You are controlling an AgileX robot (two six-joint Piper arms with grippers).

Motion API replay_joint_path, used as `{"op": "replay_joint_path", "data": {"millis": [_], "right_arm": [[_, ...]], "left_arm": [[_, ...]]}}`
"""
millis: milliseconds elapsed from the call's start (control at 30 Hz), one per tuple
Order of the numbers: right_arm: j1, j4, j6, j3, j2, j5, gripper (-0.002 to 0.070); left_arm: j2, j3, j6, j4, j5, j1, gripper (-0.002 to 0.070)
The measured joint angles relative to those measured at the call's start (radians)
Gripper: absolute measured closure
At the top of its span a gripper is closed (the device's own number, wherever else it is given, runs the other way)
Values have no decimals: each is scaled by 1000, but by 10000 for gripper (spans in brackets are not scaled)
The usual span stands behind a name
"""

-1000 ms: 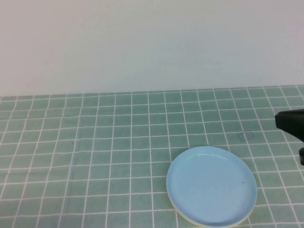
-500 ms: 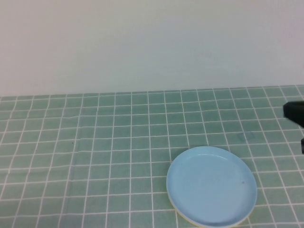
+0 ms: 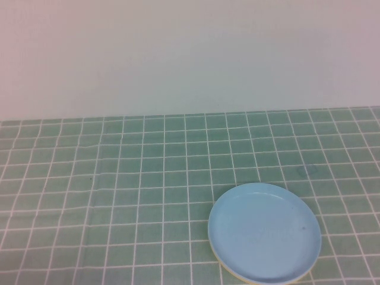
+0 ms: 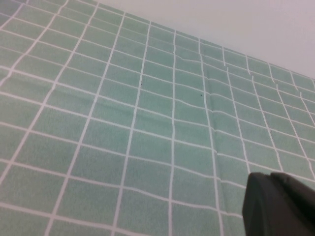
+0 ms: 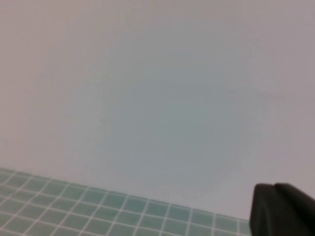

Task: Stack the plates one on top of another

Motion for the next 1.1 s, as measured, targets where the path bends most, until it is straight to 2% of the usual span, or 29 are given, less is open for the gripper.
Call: {"op": "replay_joint_path", "data": {"millis": [167, 467, 533, 733, 800, 900, 1100], "right_arm": [[-10, 30, 2, 123, -112, -98, 678], [-10, 53, 29, 206, -124, -193, 678], [-10, -88, 164, 215, -124, -186, 678], [-10, -841, 964, 245, -124, -82, 678], [-10, -983, 1122, 258, -124, -64, 678], [-10, -1080, 1211, 267, -124, -64, 678], [-21, -1146, 1234, 317, -163, -47, 678]], "left_arm": [[0, 0, 0, 0, 0, 0, 676], [0, 0, 0, 0, 0, 0, 676], [0, 0, 0, 0, 0, 0, 676], [0, 0, 0, 0, 0, 0, 676], [0, 0, 0, 0, 0, 0, 676], [0, 0, 0, 0, 0, 0, 676], [2, 0, 0, 0, 0, 0, 676]]}}
